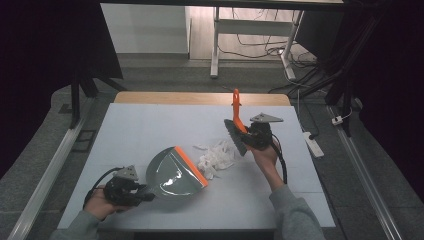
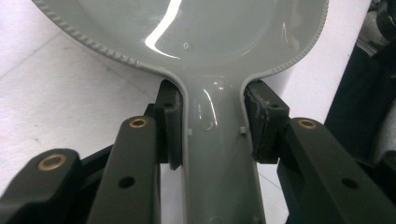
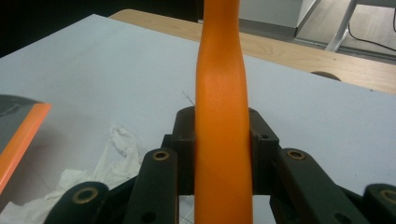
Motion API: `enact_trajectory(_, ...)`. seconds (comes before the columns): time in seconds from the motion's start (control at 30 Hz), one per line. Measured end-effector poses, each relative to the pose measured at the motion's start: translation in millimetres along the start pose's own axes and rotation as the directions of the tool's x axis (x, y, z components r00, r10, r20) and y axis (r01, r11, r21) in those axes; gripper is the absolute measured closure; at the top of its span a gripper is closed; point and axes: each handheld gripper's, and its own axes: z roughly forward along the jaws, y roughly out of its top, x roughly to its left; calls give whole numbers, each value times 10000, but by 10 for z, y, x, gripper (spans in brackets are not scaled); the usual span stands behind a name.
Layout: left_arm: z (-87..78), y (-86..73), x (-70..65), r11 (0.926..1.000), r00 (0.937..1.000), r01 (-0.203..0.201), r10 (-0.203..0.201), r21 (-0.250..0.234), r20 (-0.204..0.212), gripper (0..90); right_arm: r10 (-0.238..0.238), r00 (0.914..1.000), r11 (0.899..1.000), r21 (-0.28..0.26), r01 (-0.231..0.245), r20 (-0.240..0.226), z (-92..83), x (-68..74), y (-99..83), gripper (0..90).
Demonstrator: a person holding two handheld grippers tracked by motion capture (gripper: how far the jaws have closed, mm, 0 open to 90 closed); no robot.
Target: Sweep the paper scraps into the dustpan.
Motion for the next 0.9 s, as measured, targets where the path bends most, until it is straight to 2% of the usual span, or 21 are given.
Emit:
enact_trajectory(0.3,37,1,-3,9997,10000,-66,64,242,58,610,-154,9997,9998,155,151,205,84,-29,0,701)
enact_trajectory(0.73,107,18,14,9986,9999,-69,61,518,160,611,-110,9990,9986,516,87,436,167,-64,-26,702)
enact_trajectory(0.9,125,9,42,9986,9998,69,-79,517,200,610,-79,9988,9981,610,50,485,198,-74,-33,703)
